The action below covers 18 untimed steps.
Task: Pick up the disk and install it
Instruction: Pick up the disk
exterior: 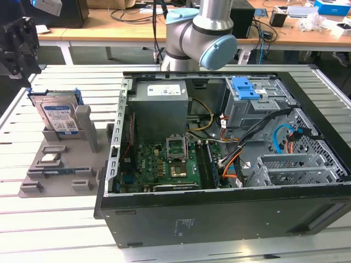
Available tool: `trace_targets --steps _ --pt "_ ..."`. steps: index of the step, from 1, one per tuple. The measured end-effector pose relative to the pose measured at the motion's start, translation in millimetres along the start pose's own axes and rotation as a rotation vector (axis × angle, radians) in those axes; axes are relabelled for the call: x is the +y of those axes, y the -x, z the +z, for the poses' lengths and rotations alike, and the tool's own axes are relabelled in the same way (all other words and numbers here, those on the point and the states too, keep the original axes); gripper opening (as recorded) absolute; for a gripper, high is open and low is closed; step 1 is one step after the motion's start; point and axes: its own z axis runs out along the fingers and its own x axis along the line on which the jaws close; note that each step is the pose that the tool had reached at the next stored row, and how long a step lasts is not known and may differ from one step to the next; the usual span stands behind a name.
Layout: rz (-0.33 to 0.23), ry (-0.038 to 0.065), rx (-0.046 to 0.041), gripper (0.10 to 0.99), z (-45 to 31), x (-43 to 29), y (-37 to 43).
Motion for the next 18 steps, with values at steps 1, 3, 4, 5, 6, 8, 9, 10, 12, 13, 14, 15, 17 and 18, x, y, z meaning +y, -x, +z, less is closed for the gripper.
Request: trace_targets --steps 1,3,4,5,6,8,9,10,12,13,14,15,17,18 --pt "-0.001 0.0 0.0002 0.541 0.2 -1.0 0.8" --pt "-0.003 0.0 0.0008 0.541 0.7 -3.4 2.6" --pt "-0.004 0.0 0.0013 0.541 1.1 -4.4 3.5" --pt "-0.005 0.0 0.0021 0.541 1.9 -5.5 4.4" --pt "-0.006 0.0 0.0026 0.541 2.8 -6.5 5.1" --pt "-0.009 0.0 0.0028 0.541 4.4 -7.6 6.2" --pt "-0.01 0.0 0.0028 0.541 5.7 -8.1 6.5" --pt "-0.011 0.0 0.003 0.541 6.9 -8.3 6.7" --pt "-0.014 0.0 0.0036 0.541 10.5 -8.8 7.3" --pt "-0.016 0.0 0.0039 0.541 12.2 -9.0 7.4" --pt "-0.027 0.0 0.0047 0.541 16.5 -9.2 7.4" --pt "-0.048 0.001 0.0057 0.541 18.8 -9.3 7.7" --pt "-0.071 0.001 0.0069 0.541 21.2 -9.3 9.1" --pt "-0.074 0.001 0.0068 0.541 23.0 -9.2 10.9"
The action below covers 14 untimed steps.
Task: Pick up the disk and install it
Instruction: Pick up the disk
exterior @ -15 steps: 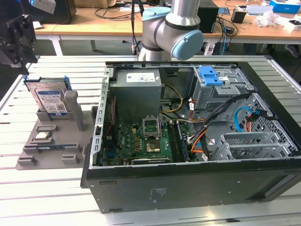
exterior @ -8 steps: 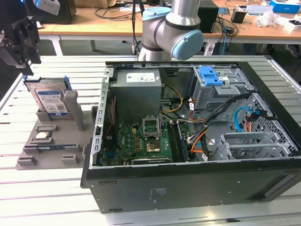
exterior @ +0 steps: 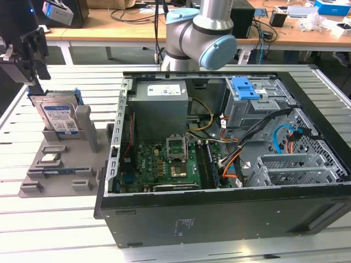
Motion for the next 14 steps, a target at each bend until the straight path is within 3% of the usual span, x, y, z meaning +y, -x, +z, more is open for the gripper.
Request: trace_targets --steps 4,14 --pt "0.0 0.0 -0.0034 0.541 4.6 2.3 2.6" --pt "0.0 0.0 -0.0036 0.541 24.0 6.6 6.4"
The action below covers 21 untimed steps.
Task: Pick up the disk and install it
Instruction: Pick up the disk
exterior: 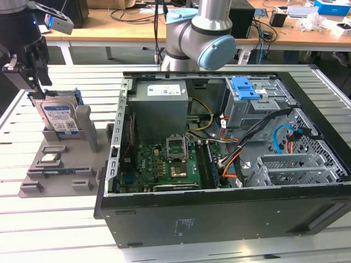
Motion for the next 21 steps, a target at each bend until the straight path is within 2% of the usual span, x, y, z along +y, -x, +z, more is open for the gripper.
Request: trace_targets --steps 6,8,14,15,16,18,21 --pt "0.0 0.0 -0.0001 0.541 11.0 -0.3 0.8" --pt "-0.001 0.0 0.0 0.541 17.6 -0.5 0.8" --pt "-0.005 0.0 0.0001 0.541 30.8 -1.1 0.6" --pt "-0.025 0.001 0.006 0.541 45.3 -1.8 6.1" --pt "-0.025 0.0 0.0063 0.541 45.4 -1.9 6.1" --pt "-0.025 0.0 0.0066 0.365 45.4 -1.9 6.1" --pt "-0.025 0.0 0.0067 0.365 45.4 -1.9 6.1"
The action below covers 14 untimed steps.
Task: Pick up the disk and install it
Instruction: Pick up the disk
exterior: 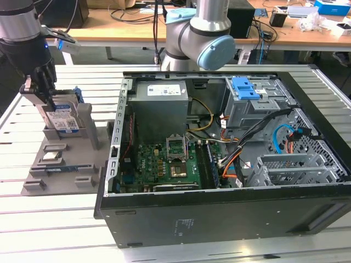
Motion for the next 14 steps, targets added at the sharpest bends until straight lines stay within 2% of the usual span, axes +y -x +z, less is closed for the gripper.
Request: trace_targets --steps 10,12,14 --pt "0.0 0.0 0.0003 0.365 -0.1 0.0 0.0" --pt "0.0 0.0 0.0003 0.365 -3.1 0.1 0.1" --pt "0.0 0.0 0.0003 0.365 -9.9 0.5 0.2"
